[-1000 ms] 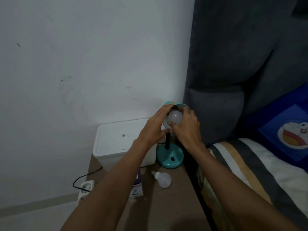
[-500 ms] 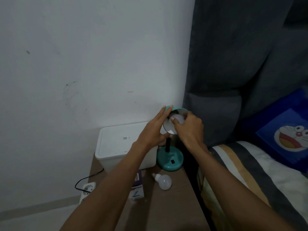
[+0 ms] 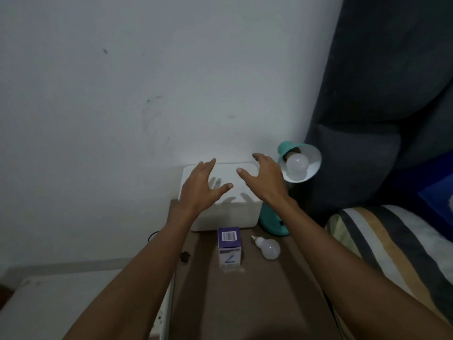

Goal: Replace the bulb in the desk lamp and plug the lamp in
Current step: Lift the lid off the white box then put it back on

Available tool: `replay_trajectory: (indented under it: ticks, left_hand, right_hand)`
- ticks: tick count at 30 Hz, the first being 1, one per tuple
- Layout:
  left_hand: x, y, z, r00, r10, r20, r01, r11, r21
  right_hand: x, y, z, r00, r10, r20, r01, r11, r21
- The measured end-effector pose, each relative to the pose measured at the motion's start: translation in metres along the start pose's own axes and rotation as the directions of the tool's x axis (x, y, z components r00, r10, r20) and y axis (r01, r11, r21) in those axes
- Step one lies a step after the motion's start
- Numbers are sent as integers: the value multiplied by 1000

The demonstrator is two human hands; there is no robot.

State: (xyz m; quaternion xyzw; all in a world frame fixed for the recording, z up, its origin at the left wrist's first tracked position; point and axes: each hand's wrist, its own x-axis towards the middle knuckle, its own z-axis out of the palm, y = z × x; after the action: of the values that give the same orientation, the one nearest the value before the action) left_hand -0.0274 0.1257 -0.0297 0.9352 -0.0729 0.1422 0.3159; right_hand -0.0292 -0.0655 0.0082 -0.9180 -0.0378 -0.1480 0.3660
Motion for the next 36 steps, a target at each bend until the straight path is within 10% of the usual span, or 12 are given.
replay_trajectory:
  ticks: [10, 36]
  left_hand:
    - [1, -78, 7, 943, -279, 181, 288, 957, -28]
    - [-28, -58, -39, 999, -23, -43, 13, 974, -226]
  right_hand:
    - [7, 58, 59, 940, 217, 263, -194, 974, -114]
    - [-15, 29, 33, 991, 19, 131, -29, 997, 70]
